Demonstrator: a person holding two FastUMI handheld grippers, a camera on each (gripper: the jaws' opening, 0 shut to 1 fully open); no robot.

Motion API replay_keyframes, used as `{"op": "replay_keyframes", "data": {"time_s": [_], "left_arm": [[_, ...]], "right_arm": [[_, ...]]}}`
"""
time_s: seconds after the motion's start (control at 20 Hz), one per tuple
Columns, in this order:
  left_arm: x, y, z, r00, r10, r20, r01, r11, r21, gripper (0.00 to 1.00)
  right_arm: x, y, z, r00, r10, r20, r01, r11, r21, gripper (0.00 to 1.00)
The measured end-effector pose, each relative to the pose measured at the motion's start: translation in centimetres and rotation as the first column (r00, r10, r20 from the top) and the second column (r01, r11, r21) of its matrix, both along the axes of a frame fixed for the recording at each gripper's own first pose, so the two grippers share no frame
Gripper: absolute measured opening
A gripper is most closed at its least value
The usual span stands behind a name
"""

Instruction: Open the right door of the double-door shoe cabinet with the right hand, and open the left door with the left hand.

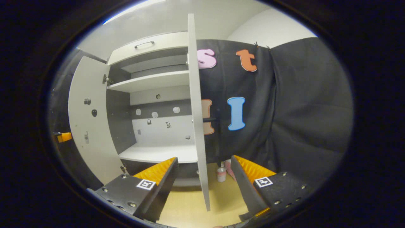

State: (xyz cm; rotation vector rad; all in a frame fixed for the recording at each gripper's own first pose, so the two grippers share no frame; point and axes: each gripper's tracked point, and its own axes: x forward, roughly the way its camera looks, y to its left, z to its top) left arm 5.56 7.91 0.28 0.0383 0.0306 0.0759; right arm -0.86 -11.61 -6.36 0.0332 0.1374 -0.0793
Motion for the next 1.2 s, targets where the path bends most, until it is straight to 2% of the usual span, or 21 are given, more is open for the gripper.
{"op": "replay_keyframes", "data": {"time_s": [0.1,0.15,0.2,0.25,0.3,0.45,0.5,0.55,0.6,0.7,0.8,0.9,1.05,1.2], "left_arm": [[-0.3,-2.4,1.4,0.999,-0.029,0.017,0.029,1.0,-0.009,0.06],[-0.3,-3.5,1.9,0.999,-0.042,0.024,0.043,0.999,-0.018,0.1],[-0.1,-4.9,2.2,0.998,-0.065,0.024,0.065,0.997,-0.027,0.1],[0.0,-6.6,2.5,0.994,-0.1,0.033,0.101,0.994,-0.029,0.1],[0.4,-8.0,3.2,0.991,-0.127,0.049,0.129,0.991,-0.026,0.13],[1.7,-10.5,5.1,0.984,-0.153,0.09,0.154,0.988,-0.002,0.19],[2.1,-11.5,5.7,0.981,-0.165,0.101,0.165,0.986,0.002,0.24],[2.3,-12.6,6.2,0.977,-0.18,0.112,0.181,0.983,0.003,0.29],[2.6,-13.6,6.8,0.973,-0.196,0.122,0.197,0.98,0.005,0.41],[2.8,-15.1,7.6,0.965,-0.222,0.137,0.22,0.975,0.027,0.6],[2.9,-16.3,8.3,0.959,-0.235,0.156,0.231,0.972,0.045,0.88],[3.0,-17.2,8.2,0.959,-0.237,0.154,0.235,0.972,0.03,0.96],[3.2,-18.4,7.9,0.958,-0.25,0.143,0.256,0.966,-0.026,0.98],[3.5,-18.8,7.9,0.955,-0.261,0.143,0.269,0.963,-0.038,0.98]], "right_arm": [[-0.1,1.6,1.9,1.0,0.016,0.021,-0.016,1.0,-0.015,0.98],[0.0,2.7,2.3,0.999,0.033,0.01,-0.033,0.999,-0.015,0.98],[0.0,4.0,2.4,0.999,0.051,-0.003,-0.051,0.999,-0.006,0.98],[0.2,5.4,2.7,0.997,0.079,-0.008,-0.079,0.997,0.008,0.93],[0.6,7.0,3.3,0.994,0.106,-0.002,-0.105,0.994,0.02,0.98],[1.6,10.5,4.7,0.986,0.164,0.026,-0.164,0.986,0.02,0.98],[1.8,11.7,4.9,0.983,0.18,0.031,-0.181,0.983,0.022,0.93],[2.1,12.7,5.3,0.98,0.196,0.036,-0.197,0.98,0.03,0.93],[2.3,13.6,5.6,0.977,0.211,0.042,-0.212,0.977,0.036,0.98],[2.8,14.4,6.3,0.974,0.221,0.054,-0.223,0.974,0.036,0.98],[3.0,15.0,6.9,0.971,0.23,0.065,-0.233,0.972,0.035,0.98],[3.2,15.1,7.4,0.971,0.227,0.077,-0.231,0.972,0.038,0.98],[3.4,14.9,8.2,0.972,0.213,0.099,-0.217,0.976,0.029,0.98],[3.6,14.6,8.6,0.972,0.204,0.113,-0.207,0.978,0.017,0.98]]}}
